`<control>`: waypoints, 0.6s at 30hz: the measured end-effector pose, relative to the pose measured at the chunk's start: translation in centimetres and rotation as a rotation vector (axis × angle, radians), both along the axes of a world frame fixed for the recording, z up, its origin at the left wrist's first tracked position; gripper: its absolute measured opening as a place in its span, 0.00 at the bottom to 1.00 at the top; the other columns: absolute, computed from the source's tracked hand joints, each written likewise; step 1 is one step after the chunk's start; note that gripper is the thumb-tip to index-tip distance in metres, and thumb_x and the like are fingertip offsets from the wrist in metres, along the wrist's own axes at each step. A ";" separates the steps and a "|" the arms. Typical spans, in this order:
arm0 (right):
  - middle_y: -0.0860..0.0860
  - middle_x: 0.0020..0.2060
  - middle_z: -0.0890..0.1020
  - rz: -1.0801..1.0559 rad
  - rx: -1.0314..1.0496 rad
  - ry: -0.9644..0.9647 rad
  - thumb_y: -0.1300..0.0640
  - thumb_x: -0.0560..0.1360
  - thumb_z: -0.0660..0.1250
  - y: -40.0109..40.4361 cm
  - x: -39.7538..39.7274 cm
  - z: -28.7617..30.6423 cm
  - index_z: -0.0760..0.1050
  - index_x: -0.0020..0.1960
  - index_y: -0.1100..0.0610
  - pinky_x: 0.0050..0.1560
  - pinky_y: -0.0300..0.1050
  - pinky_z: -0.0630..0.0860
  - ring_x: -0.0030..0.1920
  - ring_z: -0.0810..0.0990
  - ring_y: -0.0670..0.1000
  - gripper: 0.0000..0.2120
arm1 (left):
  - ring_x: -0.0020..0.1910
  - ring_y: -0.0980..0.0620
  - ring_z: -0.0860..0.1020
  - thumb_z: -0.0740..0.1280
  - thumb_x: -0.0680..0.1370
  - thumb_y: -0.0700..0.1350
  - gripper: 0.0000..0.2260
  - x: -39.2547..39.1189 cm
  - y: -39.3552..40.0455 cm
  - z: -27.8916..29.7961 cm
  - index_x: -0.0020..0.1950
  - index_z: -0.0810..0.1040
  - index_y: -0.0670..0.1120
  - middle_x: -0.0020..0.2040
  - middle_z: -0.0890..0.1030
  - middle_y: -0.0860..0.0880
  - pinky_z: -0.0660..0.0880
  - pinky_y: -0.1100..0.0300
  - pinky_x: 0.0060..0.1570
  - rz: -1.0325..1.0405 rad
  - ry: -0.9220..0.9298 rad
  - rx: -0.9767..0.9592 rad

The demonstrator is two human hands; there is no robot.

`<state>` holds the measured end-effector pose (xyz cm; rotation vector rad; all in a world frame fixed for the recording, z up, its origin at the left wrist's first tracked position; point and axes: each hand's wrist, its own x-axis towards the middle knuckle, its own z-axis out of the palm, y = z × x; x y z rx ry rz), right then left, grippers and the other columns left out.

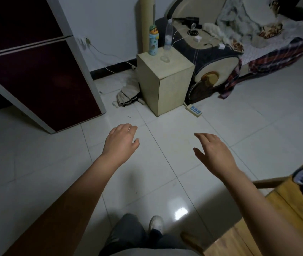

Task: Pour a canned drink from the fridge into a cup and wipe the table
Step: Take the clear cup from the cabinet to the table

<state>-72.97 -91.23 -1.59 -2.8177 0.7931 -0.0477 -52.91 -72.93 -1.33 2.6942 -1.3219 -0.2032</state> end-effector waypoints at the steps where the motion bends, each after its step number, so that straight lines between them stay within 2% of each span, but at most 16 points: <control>1: 0.56 0.64 0.74 0.006 -0.003 -0.002 0.55 0.76 0.64 -0.8 1.1 0.2 0.66 0.69 0.60 0.62 0.50 0.69 0.64 0.71 0.58 0.23 | 0.67 0.47 0.66 0.58 0.80 0.48 0.20 1.0 -0.8 0.0 0.70 0.66 0.44 0.67 0.70 0.46 0.60 0.56 0.65 0.004 0.003 -0.004; 9: 0.57 0.63 0.75 0.014 -0.023 -0.015 0.55 0.76 0.64 -6.5 10.9 -0.4 0.66 0.68 0.60 0.61 0.51 0.69 0.64 0.71 0.58 0.23 | 0.66 0.47 0.67 0.57 0.80 0.48 0.20 10.2 -7.1 -1.2 0.70 0.66 0.43 0.67 0.71 0.45 0.61 0.56 0.65 -0.019 0.012 0.007; 18: 0.57 0.63 0.75 -0.064 -0.019 -0.024 0.54 0.76 0.64 -11.9 25.4 -0.8 0.66 0.69 0.60 0.60 0.51 0.70 0.63 0.71 0.58 0.23 | 0.66 0.47 0.67 0.57 0.79 0.48 0.20 24.9 -15.3 -1.9 0.70 0.65 0.43 0.66 0.71 0.45 0.61 0.56 0.65 -0.115 0.014 0.014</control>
